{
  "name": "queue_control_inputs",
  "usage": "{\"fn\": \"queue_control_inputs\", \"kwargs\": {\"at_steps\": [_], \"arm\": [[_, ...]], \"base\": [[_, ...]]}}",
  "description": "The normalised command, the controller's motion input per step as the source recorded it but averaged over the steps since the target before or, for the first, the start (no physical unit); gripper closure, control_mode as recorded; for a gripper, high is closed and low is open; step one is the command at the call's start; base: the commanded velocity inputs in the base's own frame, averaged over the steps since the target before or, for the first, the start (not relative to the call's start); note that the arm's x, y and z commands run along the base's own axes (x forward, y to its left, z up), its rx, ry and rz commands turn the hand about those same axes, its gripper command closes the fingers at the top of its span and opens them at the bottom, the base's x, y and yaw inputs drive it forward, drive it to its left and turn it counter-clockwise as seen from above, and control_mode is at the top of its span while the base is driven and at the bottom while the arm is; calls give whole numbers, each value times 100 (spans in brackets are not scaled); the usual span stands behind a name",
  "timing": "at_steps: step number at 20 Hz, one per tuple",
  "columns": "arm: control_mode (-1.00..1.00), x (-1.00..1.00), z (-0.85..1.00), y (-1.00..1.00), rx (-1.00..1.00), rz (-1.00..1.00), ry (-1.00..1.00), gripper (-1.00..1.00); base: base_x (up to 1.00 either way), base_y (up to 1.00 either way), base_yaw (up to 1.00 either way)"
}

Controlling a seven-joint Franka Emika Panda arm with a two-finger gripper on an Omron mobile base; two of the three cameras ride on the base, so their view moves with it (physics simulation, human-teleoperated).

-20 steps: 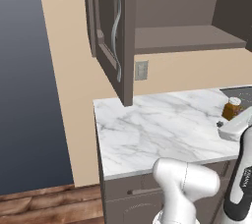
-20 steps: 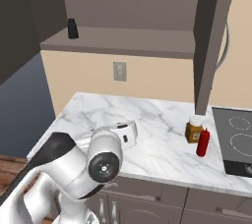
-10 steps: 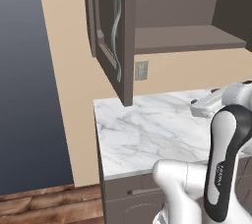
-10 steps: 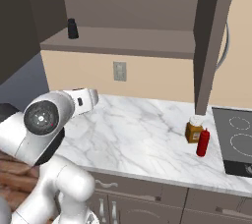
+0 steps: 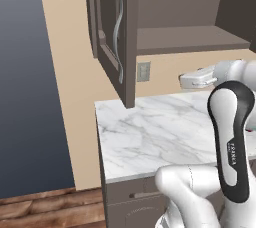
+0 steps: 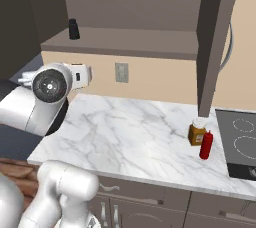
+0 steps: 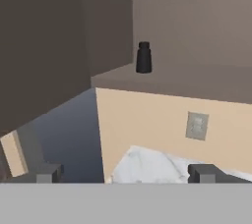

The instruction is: Collect the turmeric, ketchup, and shaker from the cabinet and place them next to the stove.

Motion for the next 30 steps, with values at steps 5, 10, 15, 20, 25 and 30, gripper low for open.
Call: {"fn": "queue_control_inputs", "kwargs": {"at_steps": [5, 10, 15, 20, 25, 30], "arm": [[-100, 43, 61, 12, 13, 10, 0, -100], [-100, 26, 30, 21, 1, 1, 0, -100], [-100, 16, -1, 0, 0, 0, 1, -100], [-100, 19, -1, -8, 1, 0, 1, -100], [-100, 28, 15, -2, 1, -1, 2, -100], [-100, 35, 31, 0, 0, -1, 4, -100]], "base": [[0, 0, 0], [0, 0, 0], [0, 0, 0], [0, 0, 0], [0, 0, 0], [0, 0, 0]]}}
